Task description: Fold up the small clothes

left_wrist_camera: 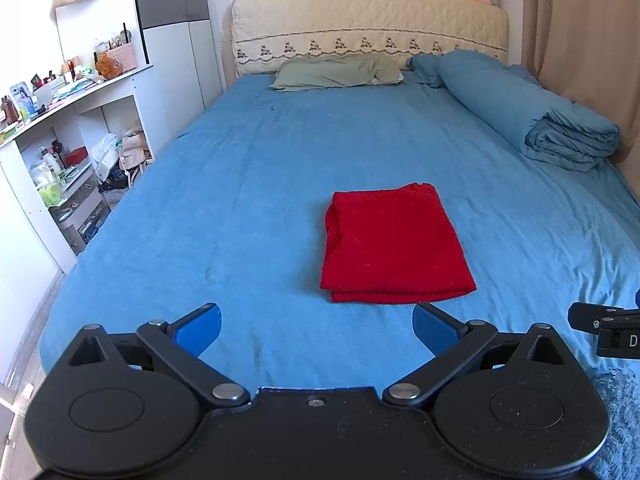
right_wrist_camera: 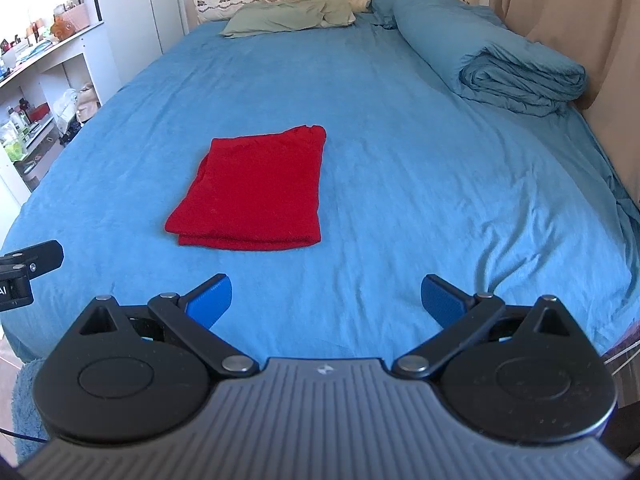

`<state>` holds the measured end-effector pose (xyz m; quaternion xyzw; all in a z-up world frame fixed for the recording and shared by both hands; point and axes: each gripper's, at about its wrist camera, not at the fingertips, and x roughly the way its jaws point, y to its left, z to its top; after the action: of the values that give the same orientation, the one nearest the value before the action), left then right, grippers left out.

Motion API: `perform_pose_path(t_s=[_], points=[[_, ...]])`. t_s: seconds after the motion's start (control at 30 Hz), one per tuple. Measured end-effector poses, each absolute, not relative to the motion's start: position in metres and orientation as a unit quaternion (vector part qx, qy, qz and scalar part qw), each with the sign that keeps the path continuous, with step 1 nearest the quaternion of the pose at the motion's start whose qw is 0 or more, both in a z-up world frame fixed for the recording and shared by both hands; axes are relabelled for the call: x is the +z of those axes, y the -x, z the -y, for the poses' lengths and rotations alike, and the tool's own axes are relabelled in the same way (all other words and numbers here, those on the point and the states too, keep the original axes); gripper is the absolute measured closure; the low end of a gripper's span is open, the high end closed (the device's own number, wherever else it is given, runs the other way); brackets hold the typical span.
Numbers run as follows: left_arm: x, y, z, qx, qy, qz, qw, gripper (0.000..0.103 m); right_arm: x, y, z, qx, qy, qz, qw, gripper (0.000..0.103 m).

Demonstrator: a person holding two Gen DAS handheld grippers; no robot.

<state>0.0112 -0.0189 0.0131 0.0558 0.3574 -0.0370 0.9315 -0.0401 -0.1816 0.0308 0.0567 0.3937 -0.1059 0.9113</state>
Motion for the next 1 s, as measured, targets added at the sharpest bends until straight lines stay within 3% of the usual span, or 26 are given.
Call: perform_pose_path(t_s=[1.0], points=[[0.012, -0.0099, 0.028, -0.037, -0.061, -0.359, 0.931, 0.0, 0.0268, 0.0419, 0.1819, -0.113, -0.06, -0.395, 0.91, 0.0]])
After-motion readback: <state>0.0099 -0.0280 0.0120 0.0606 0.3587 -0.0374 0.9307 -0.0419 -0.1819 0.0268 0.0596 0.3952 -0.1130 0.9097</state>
